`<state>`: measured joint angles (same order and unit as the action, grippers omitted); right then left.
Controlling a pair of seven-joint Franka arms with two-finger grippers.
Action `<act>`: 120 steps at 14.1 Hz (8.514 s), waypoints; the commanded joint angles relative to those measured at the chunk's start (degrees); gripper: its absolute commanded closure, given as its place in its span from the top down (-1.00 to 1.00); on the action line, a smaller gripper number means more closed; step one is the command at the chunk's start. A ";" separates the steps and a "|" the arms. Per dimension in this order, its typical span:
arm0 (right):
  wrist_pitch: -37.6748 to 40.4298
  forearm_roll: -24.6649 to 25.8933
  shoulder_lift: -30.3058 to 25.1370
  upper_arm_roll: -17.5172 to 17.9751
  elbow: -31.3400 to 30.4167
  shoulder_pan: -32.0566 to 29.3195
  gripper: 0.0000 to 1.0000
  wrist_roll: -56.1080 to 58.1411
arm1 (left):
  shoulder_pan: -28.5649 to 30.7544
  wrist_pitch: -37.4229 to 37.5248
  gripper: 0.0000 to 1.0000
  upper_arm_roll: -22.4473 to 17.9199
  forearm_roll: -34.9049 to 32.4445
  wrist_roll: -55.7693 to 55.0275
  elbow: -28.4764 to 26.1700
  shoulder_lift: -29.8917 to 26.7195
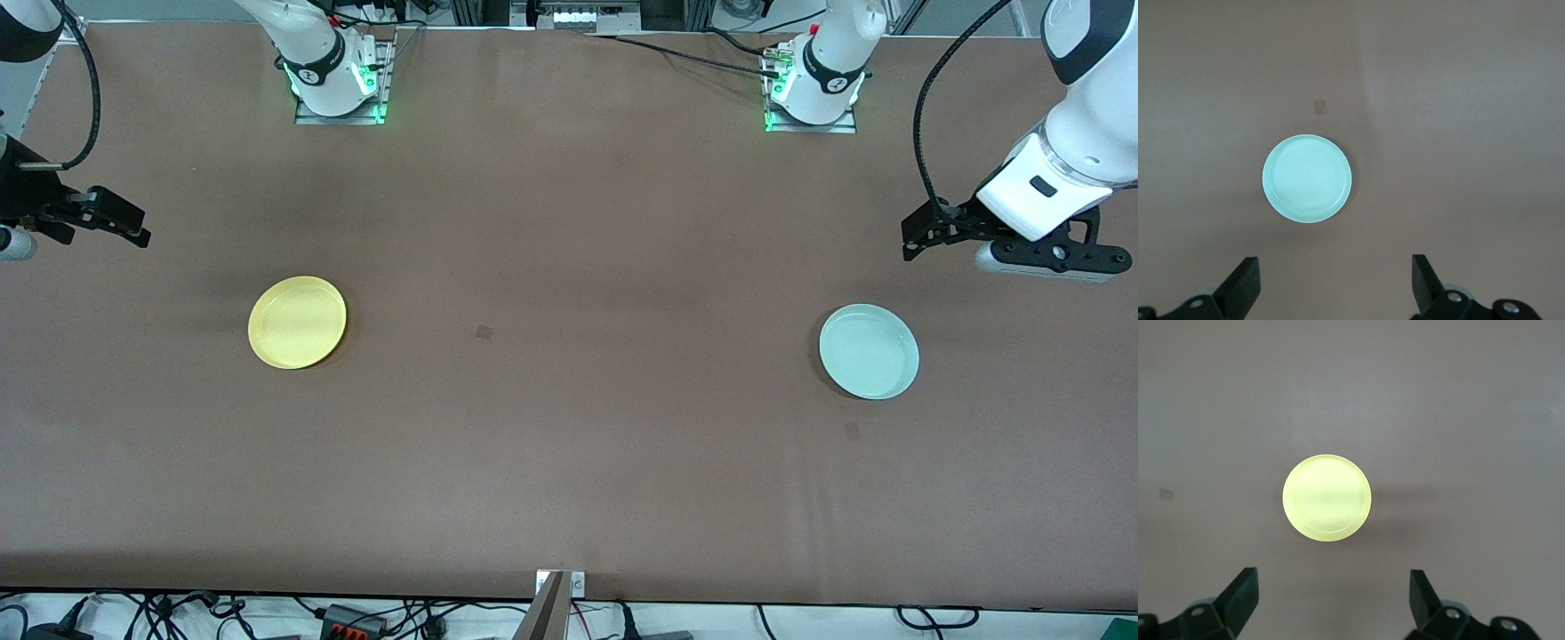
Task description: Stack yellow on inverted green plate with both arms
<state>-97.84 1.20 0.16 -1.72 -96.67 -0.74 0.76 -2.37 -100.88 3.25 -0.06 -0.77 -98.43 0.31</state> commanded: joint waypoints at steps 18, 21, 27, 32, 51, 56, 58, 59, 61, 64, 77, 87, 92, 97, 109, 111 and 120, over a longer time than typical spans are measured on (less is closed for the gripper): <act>-1.03 0.21 -0.25 -0.30 -0.62 -0.22 1.00 0.12 | -0.18 1.22 1.00 0.00 0.94 -0.28 0.88 -0.40; -1.30 0.12 0.01 -0.30 -0.62 -0.14 1.00 0.12 | -0.09 1.66 1.00 -0.08 0.94 -0.28 0.96 -0.31; -1.03 -0.06 2.64 -0.03 -0.62 0.30 1.00 0.29 | -0.18 1.66 1.00 -0.08 0.94 -0.37 0.96 -0.31; -2.17 0.11 8.88 -0.03 0.34 0.83 1.00 -0.06 | 0.00 1.66 1.00 -0.43 0.94 -0.37 0.96 0.48; -8.42 -7.09 30.68 -0.65 1.84 -3.83 1.00 0.21 | 15.55 -13.00 1.00 -0.08 1.20 18.60 6.42 33.69; -8.59 -7.09 35.43 -0.65 1.58 -4.97 1.00 0.21 | 18.54 -19.61 0.85 -0.08 7.61 28.70 2.55 38.00; -8.59 -7.09 36.57 -0.65 1.58 -5.23 1.00 0.29 | 19.68 -19.70 0.61 0.00 9.80 33.36 2.55 38.89; -8.59 -7.09 37.27 -0.65 1.58 -5.67 1.00 0.21 | 19.77 -19.70 0.50 -0.08 11.47 34.69 2.55 39.50; -8.59 -7.18 38.42 -0.65 1.66 -6.73 1.00 0.21 | 20.39 -19.79 0.06 -0.08 11.92 38.02 2.55 39.86; -8.59 -7.18 38.60 -0.65 1.58 -6.82 0.55 0.29 | 20.83 -20.92 -0.38 -0.08 12.19 41.38 2.90 40.74; -8.59 -7.18 40.62 -0.65 1.66 -7.34 -0.57 0.38 | 17.15 -19.09 -0.98 0.53 10.35 41.29 7.91 34.15; -2.29 -7.09 38.78 -0.21 4.11 -6.90 -1.00 1.61 | -0.50 -14.45 -0.98 1.15 -16.28 17.86 8.17 22.20; 13.45 -7.27 37.90 0.40 16.50 -5.59 -1.00 3.80 | -15.44 -5.31 -0.98 1.15 -32.94 -5.32 8.61 21.05; 13.82 -7.35 37.98 2.34 19.33 -3.48 -1.00 3.46 | -28.80 7.08 -0.96 0.88 -42.39 -31.95 8.35 24.38; 13.73 -9.99 38.07 2.25 19.24 -2.42 -1.00 3.11 | -51.05 22.03 -0.97 0.71 -63.19 -64.15 10.09 40.80; 13.91 -9.99 38.07 2.25 19.07 -2.60 -1.00 3.11 | -51.94 25.46 -0.97 0.80 -64.19 -66.37 14.66 44.76; 13.47 -10.16 37.98 2.25 19.07 -2.42 -1.00 3.19 | -54.14 20.30 -0.92 1.24 -61.55 -78.41 14.94 50.14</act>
<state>-84.86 -7.86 38.08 0.56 -78.49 -3.22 3.57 -55.85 -77.10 4.74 -62.55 -76.50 -85.40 47.70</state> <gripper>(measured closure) 0.974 0.965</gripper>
